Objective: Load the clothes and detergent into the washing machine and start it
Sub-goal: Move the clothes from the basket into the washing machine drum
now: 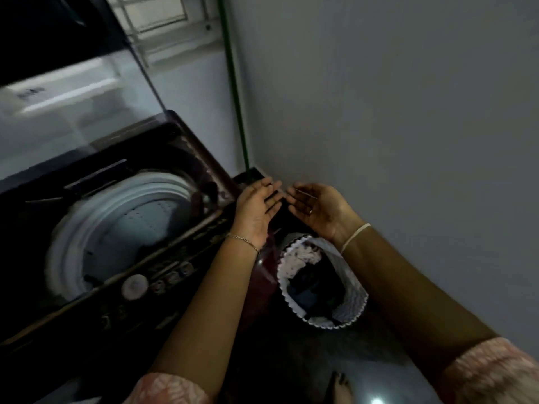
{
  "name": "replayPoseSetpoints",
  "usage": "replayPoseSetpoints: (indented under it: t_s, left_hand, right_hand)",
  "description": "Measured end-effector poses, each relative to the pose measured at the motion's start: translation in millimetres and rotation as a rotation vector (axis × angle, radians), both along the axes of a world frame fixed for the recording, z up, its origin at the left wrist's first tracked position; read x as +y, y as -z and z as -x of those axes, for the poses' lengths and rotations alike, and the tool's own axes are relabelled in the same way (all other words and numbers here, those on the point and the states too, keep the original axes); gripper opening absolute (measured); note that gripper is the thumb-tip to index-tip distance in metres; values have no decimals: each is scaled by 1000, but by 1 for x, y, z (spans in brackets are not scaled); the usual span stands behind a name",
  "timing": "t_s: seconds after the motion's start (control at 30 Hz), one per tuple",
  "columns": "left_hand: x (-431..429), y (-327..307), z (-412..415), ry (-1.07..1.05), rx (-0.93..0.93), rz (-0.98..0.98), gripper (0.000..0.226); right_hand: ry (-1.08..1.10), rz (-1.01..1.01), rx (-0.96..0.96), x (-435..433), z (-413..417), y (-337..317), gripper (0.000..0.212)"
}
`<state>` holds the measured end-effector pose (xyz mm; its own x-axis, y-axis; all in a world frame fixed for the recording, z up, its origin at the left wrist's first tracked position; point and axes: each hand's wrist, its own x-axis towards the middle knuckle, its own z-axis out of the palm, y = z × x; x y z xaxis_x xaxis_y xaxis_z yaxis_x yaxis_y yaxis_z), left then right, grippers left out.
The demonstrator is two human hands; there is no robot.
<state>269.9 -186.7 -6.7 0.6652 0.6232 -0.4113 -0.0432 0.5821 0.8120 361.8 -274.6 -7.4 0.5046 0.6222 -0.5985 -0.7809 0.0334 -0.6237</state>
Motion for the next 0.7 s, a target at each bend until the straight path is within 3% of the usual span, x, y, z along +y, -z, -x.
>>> replayPoseSetpoints:
  t_s: [0.23, 0.6, 0.7]
  left_hand:
    - [-88, 57, -44, 12, 182, 106, 24]
    - [-112, 181, -47, 49, 449, 188, 36]
    - [-105, 224, -41, 29, 512, 232, 18]
  right_hand:
    - [29, 114, 73, -92, -55, 58, 31]
    - [6, 345, 137, -147, -69, 184, 27]
    - [-45, 415, 139, -142, -69, 229, 28]
